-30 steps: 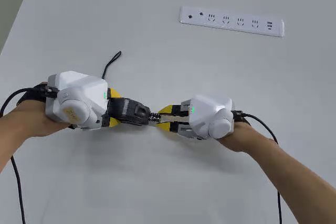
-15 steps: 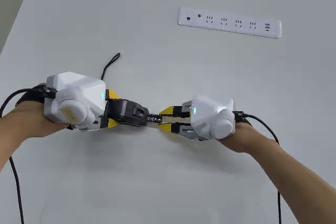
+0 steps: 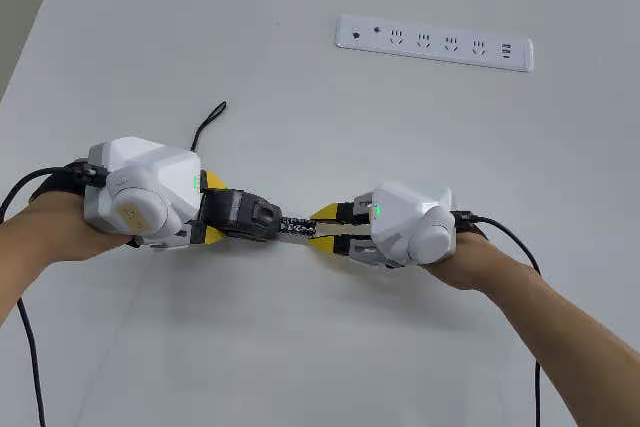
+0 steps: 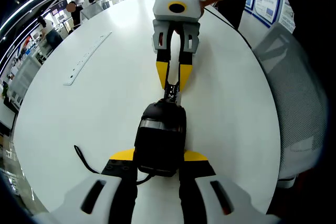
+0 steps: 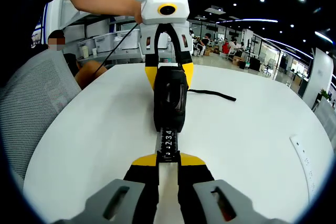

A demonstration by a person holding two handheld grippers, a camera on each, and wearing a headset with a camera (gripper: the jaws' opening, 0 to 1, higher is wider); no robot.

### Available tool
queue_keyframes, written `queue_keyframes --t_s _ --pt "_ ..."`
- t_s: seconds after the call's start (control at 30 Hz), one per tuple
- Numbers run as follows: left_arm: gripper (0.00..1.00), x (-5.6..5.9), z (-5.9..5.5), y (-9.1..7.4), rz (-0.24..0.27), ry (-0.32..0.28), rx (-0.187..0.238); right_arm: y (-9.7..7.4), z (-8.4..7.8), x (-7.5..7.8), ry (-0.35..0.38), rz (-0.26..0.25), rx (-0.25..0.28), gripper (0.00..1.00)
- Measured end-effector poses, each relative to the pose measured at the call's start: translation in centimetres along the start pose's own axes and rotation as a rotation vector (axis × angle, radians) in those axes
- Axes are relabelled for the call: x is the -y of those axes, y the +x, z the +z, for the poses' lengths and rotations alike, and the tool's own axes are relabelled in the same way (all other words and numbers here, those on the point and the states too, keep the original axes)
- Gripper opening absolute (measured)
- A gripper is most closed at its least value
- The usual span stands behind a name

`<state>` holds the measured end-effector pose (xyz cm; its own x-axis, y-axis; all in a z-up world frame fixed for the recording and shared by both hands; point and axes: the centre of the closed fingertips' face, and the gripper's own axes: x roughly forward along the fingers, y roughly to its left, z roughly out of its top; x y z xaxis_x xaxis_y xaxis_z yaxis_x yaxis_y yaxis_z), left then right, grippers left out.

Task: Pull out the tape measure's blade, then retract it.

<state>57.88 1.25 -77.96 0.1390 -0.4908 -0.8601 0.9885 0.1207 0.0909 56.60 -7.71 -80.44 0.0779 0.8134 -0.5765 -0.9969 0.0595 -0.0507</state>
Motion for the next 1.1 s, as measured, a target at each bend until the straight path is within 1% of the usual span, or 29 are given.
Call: queue_keyframes --t_s 0.87,1.1 --pt "0.26 0.1 0.2 -0.1 -0.002 -0.009 0.001 -1.2 -0.6 0.0 0.001 0.0 -0.005 0.11" --pt "0.26 0.0 0.3 -0.1 -0.003 -0.012 0.003 -1.6 -0.9 0.1 -0.004 -0.003 -0.013 0.11"
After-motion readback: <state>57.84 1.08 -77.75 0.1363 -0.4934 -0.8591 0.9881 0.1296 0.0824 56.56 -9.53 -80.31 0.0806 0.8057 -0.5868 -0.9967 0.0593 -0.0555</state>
